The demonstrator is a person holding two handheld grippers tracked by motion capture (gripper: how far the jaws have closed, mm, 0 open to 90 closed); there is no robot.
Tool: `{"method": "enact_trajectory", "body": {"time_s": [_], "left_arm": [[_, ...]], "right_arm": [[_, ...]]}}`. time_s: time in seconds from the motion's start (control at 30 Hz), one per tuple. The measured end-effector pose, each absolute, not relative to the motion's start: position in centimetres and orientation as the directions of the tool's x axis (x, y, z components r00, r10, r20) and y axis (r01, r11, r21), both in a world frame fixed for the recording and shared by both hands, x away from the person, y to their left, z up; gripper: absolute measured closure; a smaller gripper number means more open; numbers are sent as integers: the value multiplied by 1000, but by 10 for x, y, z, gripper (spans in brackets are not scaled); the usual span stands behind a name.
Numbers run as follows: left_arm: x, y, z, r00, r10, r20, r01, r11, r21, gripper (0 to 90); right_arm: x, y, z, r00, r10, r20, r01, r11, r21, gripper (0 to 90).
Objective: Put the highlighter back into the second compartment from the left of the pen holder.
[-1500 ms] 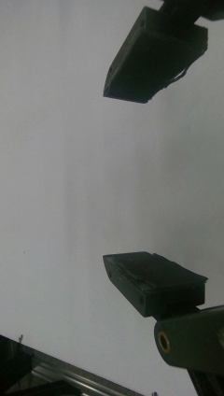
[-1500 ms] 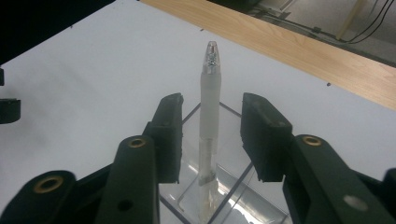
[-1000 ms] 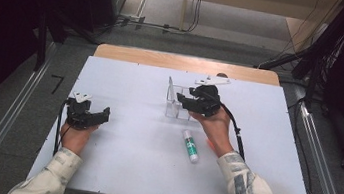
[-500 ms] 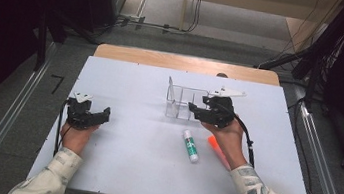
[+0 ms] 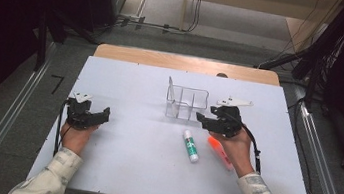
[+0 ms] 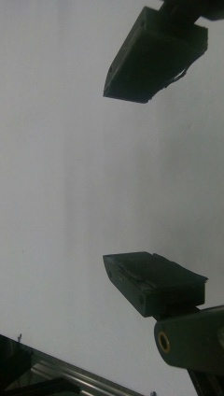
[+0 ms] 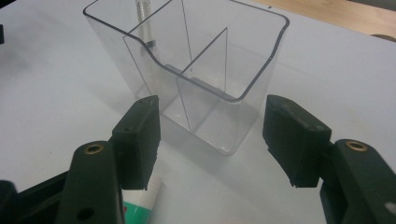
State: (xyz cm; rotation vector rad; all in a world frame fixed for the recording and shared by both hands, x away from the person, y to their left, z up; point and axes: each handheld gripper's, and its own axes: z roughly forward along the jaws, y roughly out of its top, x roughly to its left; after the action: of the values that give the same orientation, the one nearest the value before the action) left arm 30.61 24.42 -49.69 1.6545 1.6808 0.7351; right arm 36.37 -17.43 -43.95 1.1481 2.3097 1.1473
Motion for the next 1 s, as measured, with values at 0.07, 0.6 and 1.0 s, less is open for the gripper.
{"method": "enact_trajectory", "body": {"time_s": [0.07, 0.6, 1.0], "left_arm": [[306, 244, -497, 17, 997, -69, 626, 43, 778, 169], [305, 245, -496, 18, 997, -71, 627, 45, 778, 169], [306, 244, -496, 17, 997, -69, 627, 43, 778, 169]], "right_arm": [[363, -176, -439, -624, 779, 66, 522, 353, 776, 355], [353, -191, -452, -610, 791, 39, 551, 388, 739, 362], [343, -205, -461, -596, 802, 36, 579, 399, 711, 380]]}}
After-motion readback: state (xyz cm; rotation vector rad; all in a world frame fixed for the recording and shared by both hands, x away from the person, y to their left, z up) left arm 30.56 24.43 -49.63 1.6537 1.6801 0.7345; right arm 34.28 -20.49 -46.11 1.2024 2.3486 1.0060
